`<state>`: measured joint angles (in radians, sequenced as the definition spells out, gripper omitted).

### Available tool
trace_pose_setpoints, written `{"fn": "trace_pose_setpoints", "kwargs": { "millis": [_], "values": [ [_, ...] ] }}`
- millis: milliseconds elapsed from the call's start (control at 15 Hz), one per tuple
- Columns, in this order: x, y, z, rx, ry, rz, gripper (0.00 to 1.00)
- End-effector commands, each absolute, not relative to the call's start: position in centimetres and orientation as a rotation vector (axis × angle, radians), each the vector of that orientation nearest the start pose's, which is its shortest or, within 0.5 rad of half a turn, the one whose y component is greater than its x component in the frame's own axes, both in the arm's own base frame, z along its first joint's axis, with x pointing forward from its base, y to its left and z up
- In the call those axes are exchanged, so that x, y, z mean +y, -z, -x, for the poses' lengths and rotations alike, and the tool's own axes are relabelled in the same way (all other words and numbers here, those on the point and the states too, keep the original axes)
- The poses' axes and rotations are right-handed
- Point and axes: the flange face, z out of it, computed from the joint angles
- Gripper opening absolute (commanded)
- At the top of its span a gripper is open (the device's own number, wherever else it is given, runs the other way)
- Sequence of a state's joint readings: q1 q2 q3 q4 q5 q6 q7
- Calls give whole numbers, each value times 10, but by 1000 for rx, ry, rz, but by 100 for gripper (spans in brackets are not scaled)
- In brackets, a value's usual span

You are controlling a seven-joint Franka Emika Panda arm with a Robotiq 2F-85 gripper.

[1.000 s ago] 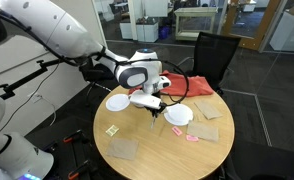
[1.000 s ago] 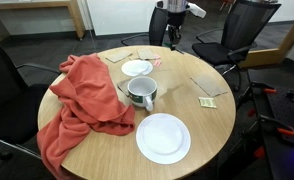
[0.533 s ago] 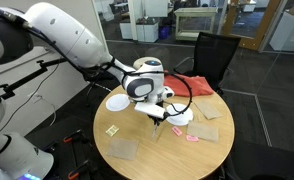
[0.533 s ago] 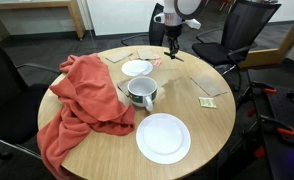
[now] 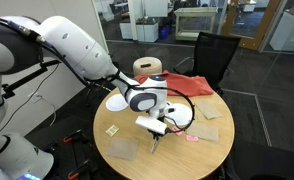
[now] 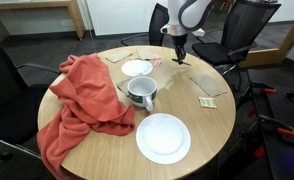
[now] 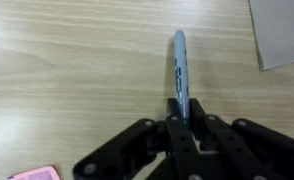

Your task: Pick the pen from the cup and put it on the table, then pick it and put it back in the cup

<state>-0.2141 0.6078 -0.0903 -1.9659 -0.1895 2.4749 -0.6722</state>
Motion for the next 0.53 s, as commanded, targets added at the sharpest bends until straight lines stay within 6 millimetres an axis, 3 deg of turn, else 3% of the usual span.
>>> {"fn": "trace_pose_setpoints", "kwargs": {
  "millis": [0,267,467],
  "values": [
    [-185,-148,-572,-864,-288,3131,41],
    [-177,-164,-576,-860,-239,3138,69],
    [-166,-194,-571,-850,-173,3134,92]
  ]
}}
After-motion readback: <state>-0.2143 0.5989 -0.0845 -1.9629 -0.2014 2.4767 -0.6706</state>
